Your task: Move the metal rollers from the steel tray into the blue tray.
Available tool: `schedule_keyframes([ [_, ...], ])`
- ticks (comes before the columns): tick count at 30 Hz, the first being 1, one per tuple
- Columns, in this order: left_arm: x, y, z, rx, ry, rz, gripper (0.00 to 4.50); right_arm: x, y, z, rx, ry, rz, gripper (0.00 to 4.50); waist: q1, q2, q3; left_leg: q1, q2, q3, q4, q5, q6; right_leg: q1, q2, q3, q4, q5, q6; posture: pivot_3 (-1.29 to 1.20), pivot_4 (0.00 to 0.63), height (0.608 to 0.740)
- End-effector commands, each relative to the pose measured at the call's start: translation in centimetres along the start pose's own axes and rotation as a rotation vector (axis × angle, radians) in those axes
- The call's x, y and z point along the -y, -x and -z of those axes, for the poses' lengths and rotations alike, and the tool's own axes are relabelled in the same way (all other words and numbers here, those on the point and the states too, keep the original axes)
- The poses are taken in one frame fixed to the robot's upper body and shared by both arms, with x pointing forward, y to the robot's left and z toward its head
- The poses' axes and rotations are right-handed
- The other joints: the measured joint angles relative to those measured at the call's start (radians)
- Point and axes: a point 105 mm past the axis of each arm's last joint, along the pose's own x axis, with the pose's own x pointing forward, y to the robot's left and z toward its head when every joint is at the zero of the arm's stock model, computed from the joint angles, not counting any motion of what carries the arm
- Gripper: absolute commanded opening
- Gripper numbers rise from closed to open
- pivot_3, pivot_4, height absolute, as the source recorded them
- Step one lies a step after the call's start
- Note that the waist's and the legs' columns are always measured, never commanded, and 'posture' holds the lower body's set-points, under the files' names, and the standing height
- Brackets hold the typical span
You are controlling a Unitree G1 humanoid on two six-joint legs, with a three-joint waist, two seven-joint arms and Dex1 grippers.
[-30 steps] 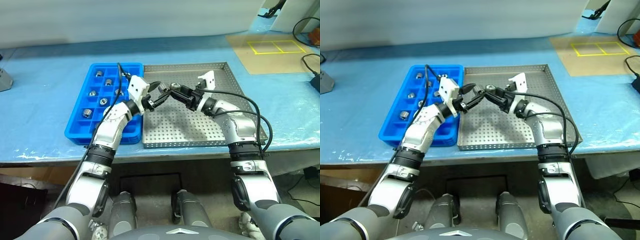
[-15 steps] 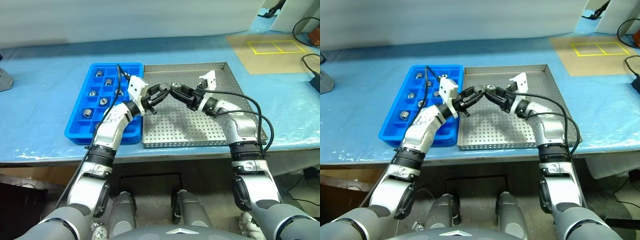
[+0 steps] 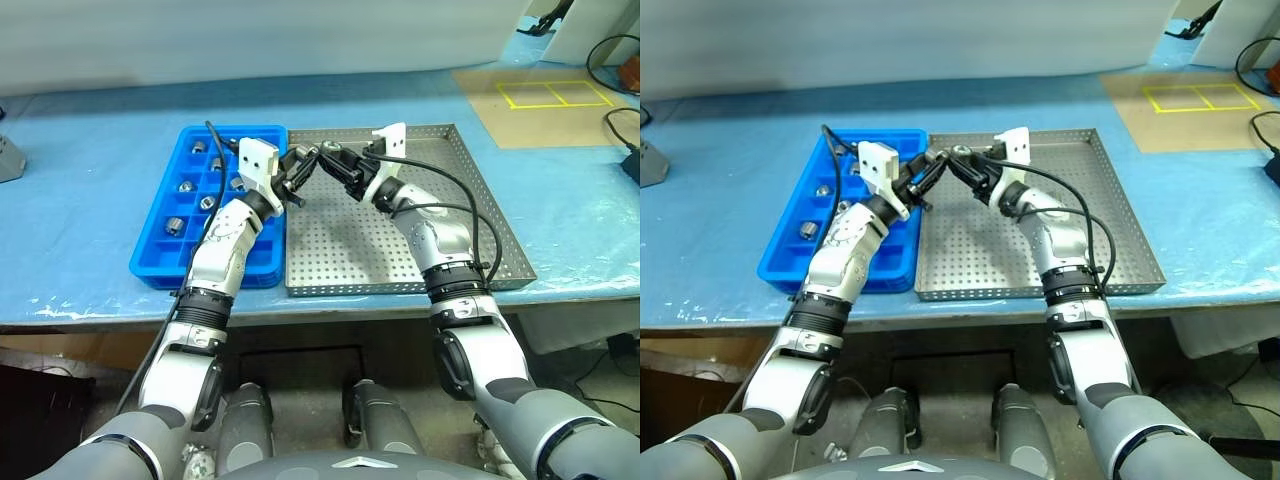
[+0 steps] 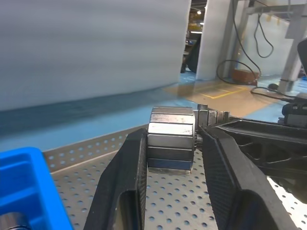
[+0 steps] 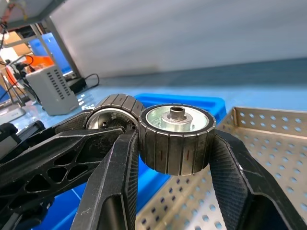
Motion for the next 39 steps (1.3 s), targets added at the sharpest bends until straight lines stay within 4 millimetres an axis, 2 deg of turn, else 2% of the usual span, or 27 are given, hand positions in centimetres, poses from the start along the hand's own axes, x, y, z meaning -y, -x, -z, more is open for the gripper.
schedule_keyframes([
  [1, -7.4, 3.5, -1.7, 0.031, -0.086, -0.372, 1.29, 1.9, 0.2, -3.0, 0.11, 0.085, 0.117, 1.85, 0.003, 0.0, 0.0, 0.0, 0.0, 0.0, 0.0, 0.0, 0.0, 0.0, 0.0, 0.0, 0.0, 0.0, 0.0, -0.11, 0.15, 0.74],
  [9, -9.0, 6.7, -2.9, 0.054, -0.132, -0.493, 1.29, 0.8, -1.8, -2.7, 0.111, 0.062, 0.063, 1.85, 0.033, 0.0, 0.0, 0.0, 0.001, 0.0, -0.001, -0.001, -0.002, 0.0, 0.0, 0.0, 0.0, 0.0, 0.0, 0.0, 0.15, 0.74],
  [15, -9.7, 8.1, -3.6, 0.088, -0.097, -0.555, 1.29, 0.8, -2.7, -3.3, 0.166, -0.024, 0.083, 1.85, 0.053, 0.0, 0.0, 0.0, 0.003, 0.0, -0.001, -0.001, -0.003, 0.0, -0.001, 0.0, 0.0, 0.0, 0.0, 0.03, 0.15, 0.74],
  [21, -8.3, 7.7, -4.6, 0.195, 0.154, -0.456, 1.29, -0.9, -3.1, -3.8, 0.196, -0.194, -0.056, 1.85, 0.072, 0.001, 0.0, 0.0, 0.003, 0.0, -0.001, -0.001, -0.003, -0.001, -0.001, 0.0, 0.0, 0.0, 0.0, 0.03, 0.15, 0.74],
  [28, -6.3, 6.6, -5.0, 0.241, 0.474, -0.286, 1.29, -1.3, -2.5, -3.9, 0.18, -0.235, -0.124, 1.85, 0.071, 0.0, 0.0, 0.0, 0.0, 0.0, -0.002, 0.0, -0.005, -0.001, -0.001, -0.001, 0.0, 0.0, 0.0, 0.0, 0.15, 0.74],
  [30, -5.7, 6.3, -5.0, 0.238, 0.515, -0.25, 1.29, -1.2, -2.3, -3.7, 0.173, -0.224, -0.113, 1.85, 0.07, 0.0, 0.0, 0.0, 0.0, 0.0, -0.002, 0.0, -0.005, -0.001, -0.001, -0.001, 0.0, 0.0, 0.0, -0.01, 0.15, 0.74],
  [34, -5.6, 5.9, -4.9, 0.209, 0.46, -0.25, 1.29, -1.5, -2.1, -3.6, 0.162, -0.218, -0.141, 1.85, 0.067, 0.0, 0.0, 0.0, 0.0, 0.0, -0.004, 0.001, -0.006, -0.002, 0.0, -0.001, 0.0, 0.0, 0.0, -0.04, 0.15, 0.74],
  [39, -5.3, 6.3, -4.7, 0.108, 0.176, -0.218, 1.29, -3.1, -2.1, -2.1, 0.065, -0.058, -0.205, 1.85, 0.066, 0.0, 0.001, 0.0, 0.0, -0.001, -0.005, 0.001, -0.006, -0.002, 0.0, -0.001, -0.001, 0.0, 0.0, -0.02, 0.15, 0.74],
])
